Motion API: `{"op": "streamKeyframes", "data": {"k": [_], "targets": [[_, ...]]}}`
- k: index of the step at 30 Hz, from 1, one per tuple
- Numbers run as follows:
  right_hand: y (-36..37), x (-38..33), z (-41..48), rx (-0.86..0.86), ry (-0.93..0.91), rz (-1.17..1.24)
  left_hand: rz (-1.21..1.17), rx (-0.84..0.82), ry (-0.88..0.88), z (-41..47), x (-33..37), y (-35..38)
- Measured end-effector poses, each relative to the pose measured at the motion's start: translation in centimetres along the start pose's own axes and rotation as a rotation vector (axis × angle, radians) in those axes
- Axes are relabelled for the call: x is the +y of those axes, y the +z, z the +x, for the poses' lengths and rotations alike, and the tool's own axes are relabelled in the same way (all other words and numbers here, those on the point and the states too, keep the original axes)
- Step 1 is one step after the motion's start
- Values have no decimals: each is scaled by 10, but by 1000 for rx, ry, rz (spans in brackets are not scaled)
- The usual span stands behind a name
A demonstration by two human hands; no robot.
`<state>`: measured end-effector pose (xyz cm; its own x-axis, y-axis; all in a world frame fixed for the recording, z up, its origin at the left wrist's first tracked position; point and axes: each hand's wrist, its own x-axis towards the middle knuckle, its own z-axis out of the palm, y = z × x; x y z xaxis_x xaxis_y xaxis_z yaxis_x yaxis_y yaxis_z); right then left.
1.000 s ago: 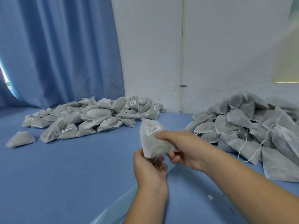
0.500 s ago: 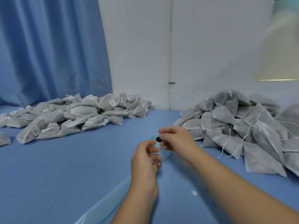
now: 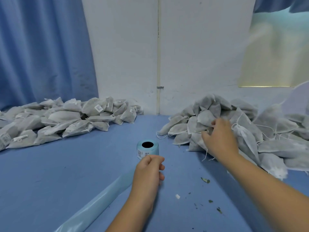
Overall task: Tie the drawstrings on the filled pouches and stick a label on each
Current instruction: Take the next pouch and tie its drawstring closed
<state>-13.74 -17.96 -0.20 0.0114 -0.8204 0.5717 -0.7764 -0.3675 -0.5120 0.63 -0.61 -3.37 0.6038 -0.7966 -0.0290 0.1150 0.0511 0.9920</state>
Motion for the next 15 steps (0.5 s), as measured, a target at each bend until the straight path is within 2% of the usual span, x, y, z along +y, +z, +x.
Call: {"op": "streamKeyframes", "data": {"k": [2, 9, 13, 15], "targets": [[-3, -2, 16, -23, -30, -53, 7, 4, 1, 0, 0, 0], [8, -16, 63, -289, -40, -248, 27, -32, 19, -1, -1, 2], [24, -10, 74, -389, 1, -186, 33, -64, 25, -1, -1, 5], [32, -3, 74, -384, 38, -135, 35, -90, 21, -1, 0, 5]]}}
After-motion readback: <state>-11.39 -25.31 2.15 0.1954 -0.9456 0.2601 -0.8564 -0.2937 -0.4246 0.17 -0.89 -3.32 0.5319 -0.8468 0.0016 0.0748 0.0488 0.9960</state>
